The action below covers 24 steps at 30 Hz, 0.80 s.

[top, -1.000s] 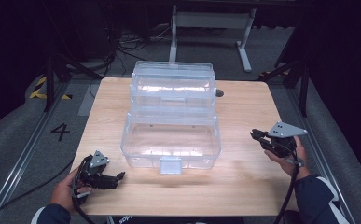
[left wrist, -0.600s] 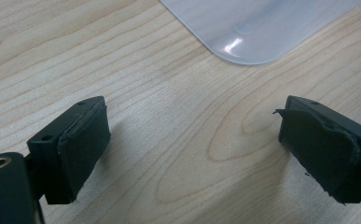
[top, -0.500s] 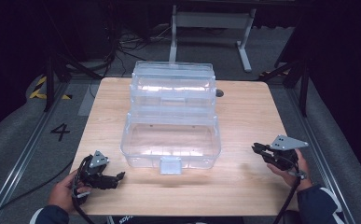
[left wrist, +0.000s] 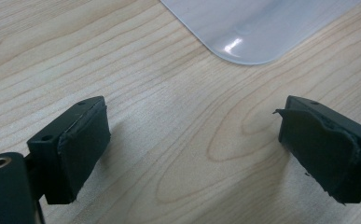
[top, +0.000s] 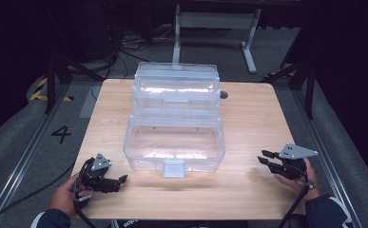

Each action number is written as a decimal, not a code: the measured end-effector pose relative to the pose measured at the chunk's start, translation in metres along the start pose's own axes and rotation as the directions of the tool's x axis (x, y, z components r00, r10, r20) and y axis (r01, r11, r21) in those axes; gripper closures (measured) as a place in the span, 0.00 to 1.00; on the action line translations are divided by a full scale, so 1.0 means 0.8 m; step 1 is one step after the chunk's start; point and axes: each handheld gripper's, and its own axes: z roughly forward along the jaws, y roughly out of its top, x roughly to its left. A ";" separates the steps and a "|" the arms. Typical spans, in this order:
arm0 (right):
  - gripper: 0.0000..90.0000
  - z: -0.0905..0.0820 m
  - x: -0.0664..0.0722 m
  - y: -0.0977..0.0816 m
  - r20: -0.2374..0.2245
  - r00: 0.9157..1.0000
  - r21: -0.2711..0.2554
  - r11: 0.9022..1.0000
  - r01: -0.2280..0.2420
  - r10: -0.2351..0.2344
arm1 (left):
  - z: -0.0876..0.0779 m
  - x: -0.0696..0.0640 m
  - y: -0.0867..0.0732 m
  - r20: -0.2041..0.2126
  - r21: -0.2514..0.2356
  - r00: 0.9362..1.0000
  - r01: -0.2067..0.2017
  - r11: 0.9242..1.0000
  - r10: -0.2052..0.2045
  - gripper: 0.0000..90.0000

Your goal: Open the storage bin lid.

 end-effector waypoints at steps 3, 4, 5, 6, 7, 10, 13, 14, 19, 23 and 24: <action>0.67 0.000 -0.001 -0.006 -0.010 1.000 0.009 1.000 -0.006 0.006 | 0.000 0.000 0.000 0.000 0.000 1.000 0.000 1.000 0.000 0.10; 0.64 0.001 -0.001 -0.008 -0.009 1.000 0.019 1.000 -0.011 0.012 | 0.000 0.000 0.000 0.000 0.000 1.000 0.000 1.000 0.000 0.10; 0.63 0.001 -0.001 -0.010 -0.008 1.000 0.031 0.999 -0.019 0.019 | 0.000 0.000 0.000 0.000 0.000 1.000 0.000 1.000 0.000 0.10; 0.62 0.001 -0.002 -0.012 -0.010 1.000 0.035 0.999 -0.021 0.021 | 0.000 0.000 0.000 0.000 0.000 1.000 0.000 1.000 0.000 0.10; 0.59 0.001 -0.002 -0.014 -0.008 1.000 0.037 0.999 -0.026 0.026 | 0.000 0.000 0.000 0.000 0.000 1.000 0.000 1.000 0.000 0.10; 0.52 0.002 -0.003 -0.020 -0.013 0.998 0.061 0.997 -0.054 0.055 | 0.000 0.000 0.000 0.000 0.000 1.000 0.000 1.000 0.000 0.10; 0.43 0.003 -0.005 -0.028 -0.019 0.995 0.073 0.993 -0.093 0.095 | 0.000 0.000 0.000 0.000 0.001 1.000 0.000 1.000 0.000 0.10; 0.42 0.003 -0.005 -0.029 -0.015 0.995 0.075 0.992 -0.101 0.103 | 0.000 0.000 0.000 0.000 0.000 1.000 0.000 1.000 0.000 0.10; 0.34 0.007 -0.003 -0.040 0.006 0.993 0.102 0.988 -0.116 0.116 | 0.000 0.000 0.000 0.000 0.000 1.000 0.000 1.000 0.000 0.10; 0.30 0.008 0.000 -0.051 -0.014 0.991 0.112 0.985 -0.131 0.134 | 0.000 0.000 0.000 0.000 0.000 1.000 0.000 1.000 0.000 0.10; 0.28 0.007 0.001 -0.054 -0.016 0.989 0.110 0.984 -0.143 0.145 | 0.000 0.000 0.000 0.000 0.000 1.000 0.000 1.000 0.000 0.10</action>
